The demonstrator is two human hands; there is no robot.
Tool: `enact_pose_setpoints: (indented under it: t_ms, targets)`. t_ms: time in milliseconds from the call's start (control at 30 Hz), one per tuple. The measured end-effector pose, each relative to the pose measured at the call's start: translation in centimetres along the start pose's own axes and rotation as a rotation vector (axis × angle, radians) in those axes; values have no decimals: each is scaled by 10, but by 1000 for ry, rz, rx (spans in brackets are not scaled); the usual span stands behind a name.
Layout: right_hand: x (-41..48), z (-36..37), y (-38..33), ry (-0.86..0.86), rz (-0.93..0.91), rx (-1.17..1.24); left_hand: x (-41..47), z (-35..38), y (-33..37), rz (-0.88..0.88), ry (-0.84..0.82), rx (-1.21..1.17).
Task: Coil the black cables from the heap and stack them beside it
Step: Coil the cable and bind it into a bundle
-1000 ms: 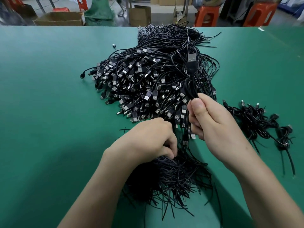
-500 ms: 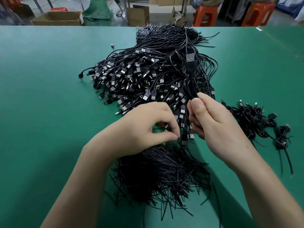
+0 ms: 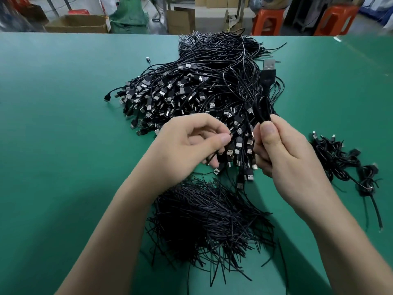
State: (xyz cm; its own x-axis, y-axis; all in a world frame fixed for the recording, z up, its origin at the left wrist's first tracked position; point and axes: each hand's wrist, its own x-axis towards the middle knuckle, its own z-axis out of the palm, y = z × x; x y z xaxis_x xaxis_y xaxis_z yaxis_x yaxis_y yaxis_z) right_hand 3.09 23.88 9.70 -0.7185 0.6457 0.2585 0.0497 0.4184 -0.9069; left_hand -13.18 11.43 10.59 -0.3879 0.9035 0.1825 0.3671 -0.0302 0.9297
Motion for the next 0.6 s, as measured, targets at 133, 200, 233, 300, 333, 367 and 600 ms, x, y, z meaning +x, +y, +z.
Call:
enact_pose_setpoints:
  t_ms: [133,200,233,300,333,367,600]
  targets:
    - [-4,4,-6,-37,-70,-86,3,8,-2,-84,118,-219]
    - [-7,9,-8,-40,-119,-135,3,15,-1,-99,109,-302]
    - [-7,10,-8,-35,-134,-152,3,19,0,-96,103,-339]
    - [-8,13,-8,-25,-135,-176,4,25,2,-72,121,-391]
    - [-9,13,-8,-20,-131,-194,4,27,2,-59,131,-412]
    - [-9,14,-8,-15,-128,-206,5,29,3,-50,131,-433]
    - [-5,11,-6,-50,49,59,4,17,-4,-68,-59,-434]
